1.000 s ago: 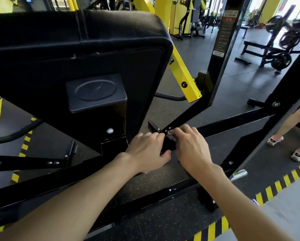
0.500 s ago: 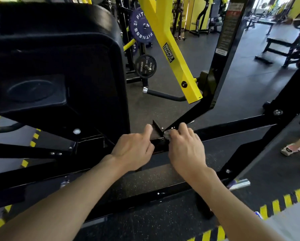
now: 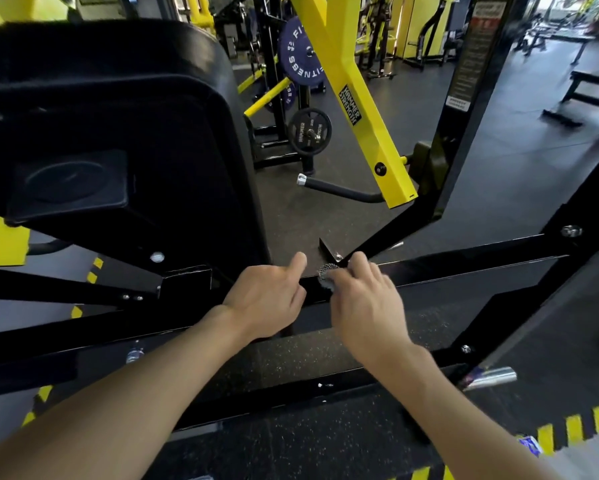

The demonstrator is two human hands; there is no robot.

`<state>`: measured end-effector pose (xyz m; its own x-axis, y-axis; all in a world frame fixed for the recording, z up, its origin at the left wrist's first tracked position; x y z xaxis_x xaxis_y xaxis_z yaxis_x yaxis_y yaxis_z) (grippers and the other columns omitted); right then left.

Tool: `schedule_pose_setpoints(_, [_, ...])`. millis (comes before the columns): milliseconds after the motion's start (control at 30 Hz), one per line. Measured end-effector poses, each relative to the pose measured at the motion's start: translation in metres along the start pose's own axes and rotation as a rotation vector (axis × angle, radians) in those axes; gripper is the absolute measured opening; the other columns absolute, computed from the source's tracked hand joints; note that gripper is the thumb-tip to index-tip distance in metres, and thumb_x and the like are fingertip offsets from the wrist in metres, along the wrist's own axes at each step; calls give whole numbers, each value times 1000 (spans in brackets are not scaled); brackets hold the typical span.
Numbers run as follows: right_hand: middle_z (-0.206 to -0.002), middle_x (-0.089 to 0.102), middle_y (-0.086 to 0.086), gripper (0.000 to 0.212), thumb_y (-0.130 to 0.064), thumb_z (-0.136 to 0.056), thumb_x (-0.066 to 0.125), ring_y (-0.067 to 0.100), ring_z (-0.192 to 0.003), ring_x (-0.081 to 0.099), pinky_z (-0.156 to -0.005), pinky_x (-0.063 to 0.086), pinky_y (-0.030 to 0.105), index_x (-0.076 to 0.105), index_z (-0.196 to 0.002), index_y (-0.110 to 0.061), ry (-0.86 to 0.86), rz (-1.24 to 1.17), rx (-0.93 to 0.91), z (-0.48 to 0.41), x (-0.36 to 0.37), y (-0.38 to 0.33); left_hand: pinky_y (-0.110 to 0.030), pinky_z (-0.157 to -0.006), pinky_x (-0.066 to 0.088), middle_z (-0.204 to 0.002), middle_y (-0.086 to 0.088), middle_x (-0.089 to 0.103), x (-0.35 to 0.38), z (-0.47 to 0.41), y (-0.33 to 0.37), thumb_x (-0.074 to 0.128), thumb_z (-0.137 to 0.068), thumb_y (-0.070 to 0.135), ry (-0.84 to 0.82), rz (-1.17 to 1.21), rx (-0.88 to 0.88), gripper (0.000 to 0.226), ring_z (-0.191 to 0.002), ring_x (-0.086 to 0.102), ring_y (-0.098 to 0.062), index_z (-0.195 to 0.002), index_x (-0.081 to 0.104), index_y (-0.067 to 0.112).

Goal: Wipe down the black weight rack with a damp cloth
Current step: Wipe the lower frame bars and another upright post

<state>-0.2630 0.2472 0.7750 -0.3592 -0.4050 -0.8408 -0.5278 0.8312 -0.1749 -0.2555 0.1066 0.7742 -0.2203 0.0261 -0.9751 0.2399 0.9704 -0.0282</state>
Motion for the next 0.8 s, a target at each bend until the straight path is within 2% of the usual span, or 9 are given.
schedule_pose_setpoints(133, [-92, 52, 8, 10, -6, -78, 66, 29, -75, 53, -63, 44, 38, 69, -86, -10, 19, 77, 225, -2, -6, 30, -33, -45, 48, -56, 9, 53, 0, 0, 0, 33, -97, 24, 28, 4, 15, 26, -45, 51, -12, -120, 39, 12])
schedule_pose_setpoints(233, [-95, 53, 7, 13, -7, -79, 68, 27, -78, 53, -65, 46, 37, 70, -91, -12, -20, 44, 124, -3, 3, 0, -28, -44, 43, -58, 9, 51, -2, 0, 2, 34, -98, 25, 40, -22, 16, 31, -46, 49, -12, -126, 38, 12])
schedule_pose_setpoints(300, [-96, 53, 6, 16, -11, -82, 67, 28, -80, 55, -68, 49, 40, 71, -97, -14, -60, 27, 62, -4, 2, 6, -26, -43, 42, -56, 10, 46, -3, 2, 1, 34, -99, 26, 65, -63, 19, 32, -45, 47, -11, -129, 38, 13])
schedule_pose_setpoints(433, [-95, 53, 12, 19, -8, -77, 70, 33, -77, 55, -67, 47, 42, 72, -96, -12, 55, 127, 294, 1, -14, 40, -25, -43, 36, -56, 12, 41, -3, -1, 3, 34, -100, 27, 87, -79, 52, 40, -46, 42, -9, -137, 37, 13])
schedule_pose_setpoints(533, [-95, 52, 8, 27, -4, -76, 70, 29, -79, 53, -64, 49, 41, 71, -102, -13, 18, 29, 121, 6, -3, 3, -26, -46, 43, -60, 9, 50, -3, 0, 5, 33, -99, 28, 86, -81, 72, 44, -48, 47, -11, -140, 34, 13])
schedule_pose_setpoints(567, [-97, 53, 7, 29, -4, -79, 68, 28, -82, 53, -65, 50, 41, 71, -106, -14, -17, -14, 70, 8, -1, 1, -27, -46, 45, -60, 9, 51, -4, 0, 4, 32, -99, 27, 84, -57, 73, 42, -47, 47, -11, -138, 35, 14])
schedule_pose_setpoints(633, [-102, 54, 6, 30, -2, -83, 64, 30, -87, 53, -66, 52, 40, 72, -109, -16, -36, -53, 97, 5, -7, 21, -30, -50, 50, -59, 8, 52, -6, 1, 0, 34, -99, 26, 58, 30, 44, 34, -48, 49, -11, -131, 37, 16])
schedule_pose_setpoints(733, [-106, 52, 2, 28, 2, -90, 58, 30, -96, 52, -73, 44, 33, 72, -107, -14, -21, -101, 306, 2, -23, 61, -40, -66, 55, -68, 5, 61, -10, -4, -9, 41, -97, 23, -6, 302, -92, 24, -61, 59, -15, -119, 49, 21])
schedule_pose_setpoints(800, [-108, 50, -3, 30, 6, -92, 53, 22, -102, 54, -81, 39, 25, 71, -103, -15, 4, -336, 430, 2, -31, 70, -40, -75, 56, -84, 7, 67, -15, -8, -9, 48, -96, 20, 42, 569, -177, 22, -75, 64, -13, -113, 61, 23])
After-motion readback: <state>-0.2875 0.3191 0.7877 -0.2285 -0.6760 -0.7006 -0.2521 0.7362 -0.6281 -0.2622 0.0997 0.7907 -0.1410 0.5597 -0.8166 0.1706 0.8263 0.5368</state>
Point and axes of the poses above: each hand's wrist, its own z-axis away from the middle knuckle, its own x-axis out of the palm, y = z × x, the point moved 6 cm from there along -z, towards the middle knuckle
